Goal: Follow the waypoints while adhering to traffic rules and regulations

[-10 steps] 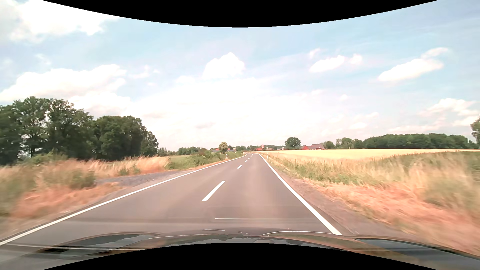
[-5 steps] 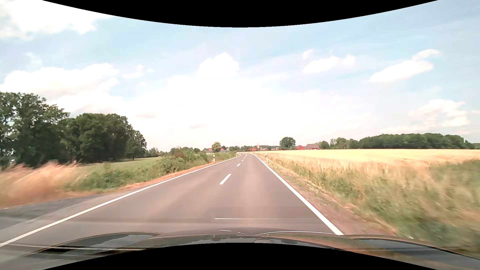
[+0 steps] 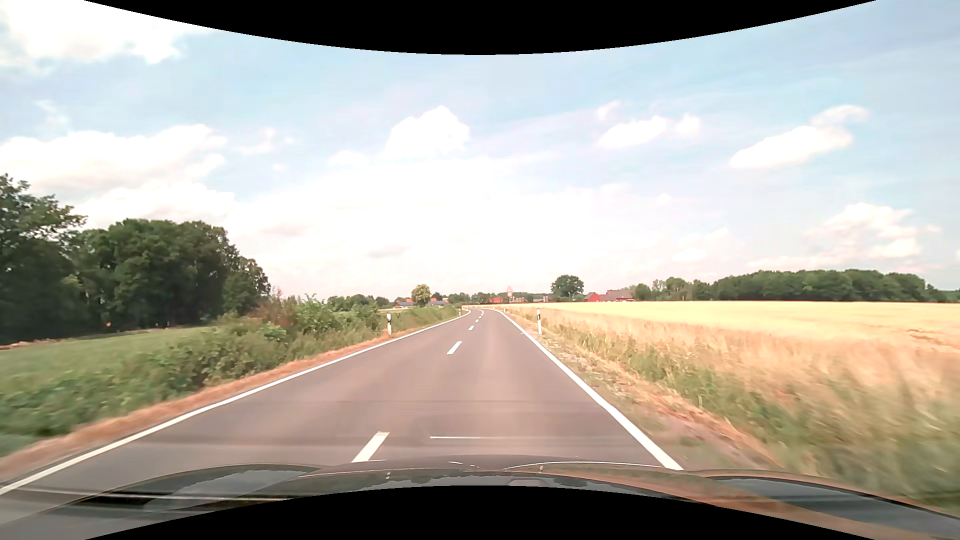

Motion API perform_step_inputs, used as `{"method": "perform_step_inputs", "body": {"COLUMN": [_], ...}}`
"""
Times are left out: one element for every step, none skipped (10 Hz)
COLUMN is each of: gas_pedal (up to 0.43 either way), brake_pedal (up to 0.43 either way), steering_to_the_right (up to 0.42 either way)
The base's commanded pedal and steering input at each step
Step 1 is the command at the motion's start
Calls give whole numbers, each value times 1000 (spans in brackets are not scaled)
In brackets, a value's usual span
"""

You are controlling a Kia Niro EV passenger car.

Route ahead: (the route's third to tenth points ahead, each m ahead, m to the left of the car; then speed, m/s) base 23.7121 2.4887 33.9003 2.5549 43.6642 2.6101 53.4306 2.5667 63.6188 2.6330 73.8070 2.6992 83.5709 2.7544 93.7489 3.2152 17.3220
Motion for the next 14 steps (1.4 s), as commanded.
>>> {"method": "perform_step_inputs", "body": {"gas_pedal": [118, 118, 118, 98, 98, 98, 98, 98, 98, 110, 110, 110, 110, 110], "brake_pedal": [0, 0, 0, 0, 0, 0, 0, 0, 0, 0, 0, 0, 0, 0], "steering_to_the_right": [4, 3, 1, 0, -1, -3, -5, -5, -6, -5, -5, -5, -5, -5]}}
